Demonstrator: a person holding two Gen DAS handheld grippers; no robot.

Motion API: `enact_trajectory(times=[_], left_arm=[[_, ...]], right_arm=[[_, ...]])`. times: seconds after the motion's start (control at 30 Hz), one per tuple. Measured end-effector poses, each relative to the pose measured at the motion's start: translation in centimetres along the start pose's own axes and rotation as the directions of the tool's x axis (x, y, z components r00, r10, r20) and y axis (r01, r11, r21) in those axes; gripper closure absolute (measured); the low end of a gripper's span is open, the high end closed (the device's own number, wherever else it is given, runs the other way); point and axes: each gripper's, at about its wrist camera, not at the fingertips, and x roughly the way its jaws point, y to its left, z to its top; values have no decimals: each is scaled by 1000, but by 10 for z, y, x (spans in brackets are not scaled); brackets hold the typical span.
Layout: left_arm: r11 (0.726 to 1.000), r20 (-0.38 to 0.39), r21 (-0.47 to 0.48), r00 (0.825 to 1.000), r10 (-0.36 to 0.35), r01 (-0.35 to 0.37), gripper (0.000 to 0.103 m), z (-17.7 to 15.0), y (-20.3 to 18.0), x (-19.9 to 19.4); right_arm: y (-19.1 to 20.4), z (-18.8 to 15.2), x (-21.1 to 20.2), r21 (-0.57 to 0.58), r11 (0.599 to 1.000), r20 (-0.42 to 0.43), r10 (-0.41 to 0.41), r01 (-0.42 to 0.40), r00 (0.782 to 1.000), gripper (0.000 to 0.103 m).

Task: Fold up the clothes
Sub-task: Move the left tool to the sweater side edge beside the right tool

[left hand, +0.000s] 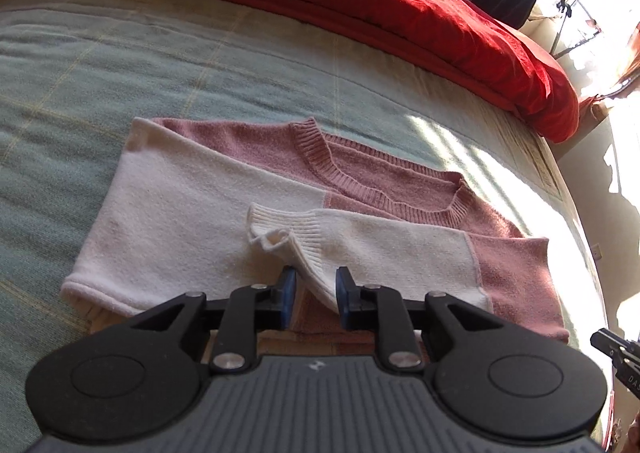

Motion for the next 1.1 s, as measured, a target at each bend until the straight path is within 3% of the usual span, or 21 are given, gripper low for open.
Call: enact_trajectory(times=[0.1,0.2,0.37,0.43,0.57,0.67,0.73,0.97,1.1], left_arm=[[996,-13,86,999,-32,33,80,7,-27,-11],[981,-32,179,997,-67,71,73,14,-65,-13],[934,-122,288,976,-182,210,69,15,-153,16],[912,-174,298,956,-237,280,68,14,-189,39],[877,-327,238,885,-332,417,68,1,-246,93],[871,-410,198,845,-343,449,68,-12,-267,130],[885,-438,154,833,-338,440,68,-15,-269,152],[910,-371,127,870,-325,394,67,9,-275,187],[913,-368,152,879,-303,379,66,19,-289,203]], right_arm=[[4,5,27,39,998,-1,55,-55,998,87],[3,-8,60,61,997,-62,45,-41,997,87],[-9,-26,70,133,989,-43,72,-66,996,90],[-13,-28,70,162,984,-34,87,-80,996,90],[-18,-32,71,210,972,-13,106,-101,994,90],[-19,-35,71,233,967,2,107,-104,994,90],[-17,-36,71,230,968,9,103,-102,995,90],[-13,-39,69,209,973,22,91,-94,996,89],[-16,-40,69,228,968,30,102,-106,994,89]])
